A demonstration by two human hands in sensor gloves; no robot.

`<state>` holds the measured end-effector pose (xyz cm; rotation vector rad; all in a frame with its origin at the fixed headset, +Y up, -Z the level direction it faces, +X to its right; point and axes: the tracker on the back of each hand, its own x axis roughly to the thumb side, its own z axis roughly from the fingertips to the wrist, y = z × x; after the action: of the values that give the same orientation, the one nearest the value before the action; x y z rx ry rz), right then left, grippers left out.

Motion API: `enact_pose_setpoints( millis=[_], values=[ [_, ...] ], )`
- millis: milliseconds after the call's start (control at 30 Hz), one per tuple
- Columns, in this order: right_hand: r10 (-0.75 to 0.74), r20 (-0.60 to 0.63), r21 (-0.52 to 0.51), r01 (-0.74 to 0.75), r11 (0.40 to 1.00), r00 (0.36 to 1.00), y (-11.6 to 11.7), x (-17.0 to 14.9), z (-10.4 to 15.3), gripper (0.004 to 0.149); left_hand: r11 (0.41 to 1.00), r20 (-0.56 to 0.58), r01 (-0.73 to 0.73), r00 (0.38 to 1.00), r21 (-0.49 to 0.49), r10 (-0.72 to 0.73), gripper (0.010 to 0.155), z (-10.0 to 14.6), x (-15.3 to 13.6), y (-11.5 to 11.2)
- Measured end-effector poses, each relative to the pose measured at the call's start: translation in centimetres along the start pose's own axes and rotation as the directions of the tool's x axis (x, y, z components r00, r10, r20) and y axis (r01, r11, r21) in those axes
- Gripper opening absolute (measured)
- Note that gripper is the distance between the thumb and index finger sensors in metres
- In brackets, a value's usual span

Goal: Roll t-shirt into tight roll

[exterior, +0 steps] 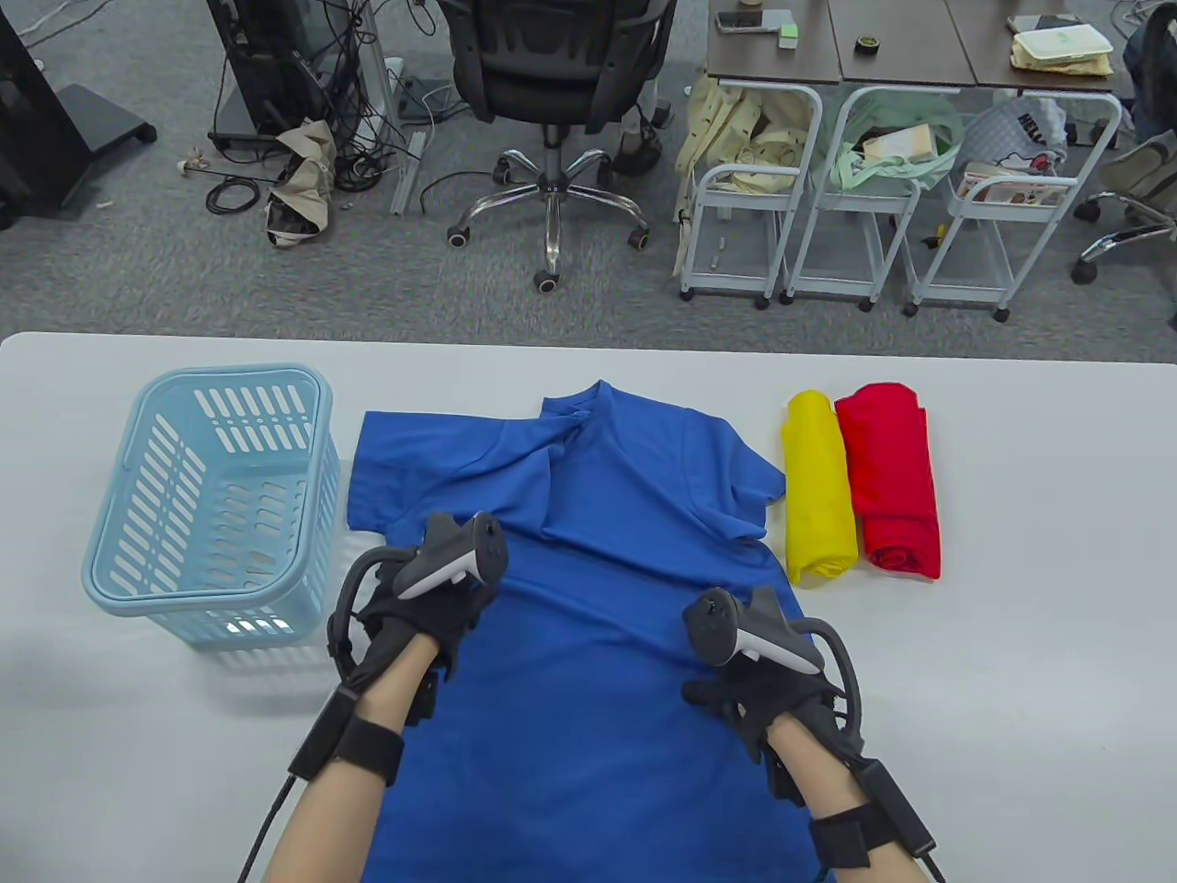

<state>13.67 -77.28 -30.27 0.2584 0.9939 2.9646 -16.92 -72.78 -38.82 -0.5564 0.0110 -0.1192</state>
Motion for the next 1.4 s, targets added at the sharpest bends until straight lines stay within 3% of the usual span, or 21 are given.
enact_pose_setpoints(
  millis=[133,267,400,500,667,800,967,1133,1200,1267,1400],
  values=[
    [0.025,-0.009,-0.007,-0.025,1.0,1.0,-0.2,0.1,0.2,0.085,0.993,-0.063,-0.116,0.992,-0.033,0.114,0.07,-6.2,0.1,1.9],
    [0.028,-0.011,-0.006,-0.028,1.0,1.0,-0.1,0.0,0.2,0.085,0.953,-0.14,-0.285,0.953,-0.099,0.27,0.073,-11.4,-1.4,1.7],
    [0.042,-0.022,-0.007,-0.043,0.999,0.999,-0.1,0.3,0.1,0.09,0.909,-0.281,-0.418,0.872,-0.001,0.401,0.077,-13.6,-3.3,3.0],
    [0.068,-0.033,-0.004,-0.068,0.998,0.997,-0.1,0.6,0.0,0.093,0.874,-0.268,-0.485,0.84,0.016,0.471,0.078,-13.7,-3.0,3.5],
    [0.077,-0.035,-0.005,-0.077,0.997,0.996,-0.2,0.7,0.0,0.093,0.936,-0.085,-0.351,0.932,0.021,0.351,0.078,-10.3,-0.7,3.4],
    [0.071,-0.037,-0.006,-0.072,0.997,0.997,-0.3,0.8,0.0,0.094,0.952,0.052,-0.305,0.951,0.029,0.303,0.076,-4.8,0.9,1.4],
    [0.112,-0.06,-0.024,-0.113,0.993,0.992,-0.3,1.0,0.0,0.093,0.985,0.027,-0.168,0.985,-0.039,0.17,0.075,1.4,2.4,-4.0],
    [0.113,-0.052,-0.024,-0.114,0.993,0.992,-0.3,1.1,0.2,0.092,0.985,0.067,-0.171,0.983,-0.02,0.172,0.074,5.0,2.6,-8.2],
    [0.132,-0.043,-0.029,-0.134,0.991,0.99,-0.7,1.4,0.6,0.091,0.98,0.115,-0.187,0.974,-0.066,0.194,0.073,5.3,2.2,-9.5],
    [0.114,-0.025,-0.028,-0.115,0.993,0.993,-1.4,1.6,0.8,0.085,0.987,0.093,-0.132,0.986,-0.088,0.14,0.071,5.5,1.8,-9.0],
    [0.031,0.006,-0.028,-0.031,0.999,1.0,-4.7,1.2,0.0,0.069,0.996,0.061,-0.093,0.994,0.019,0.091,0.07,6.4,1.8,-7.1]
  ],
)
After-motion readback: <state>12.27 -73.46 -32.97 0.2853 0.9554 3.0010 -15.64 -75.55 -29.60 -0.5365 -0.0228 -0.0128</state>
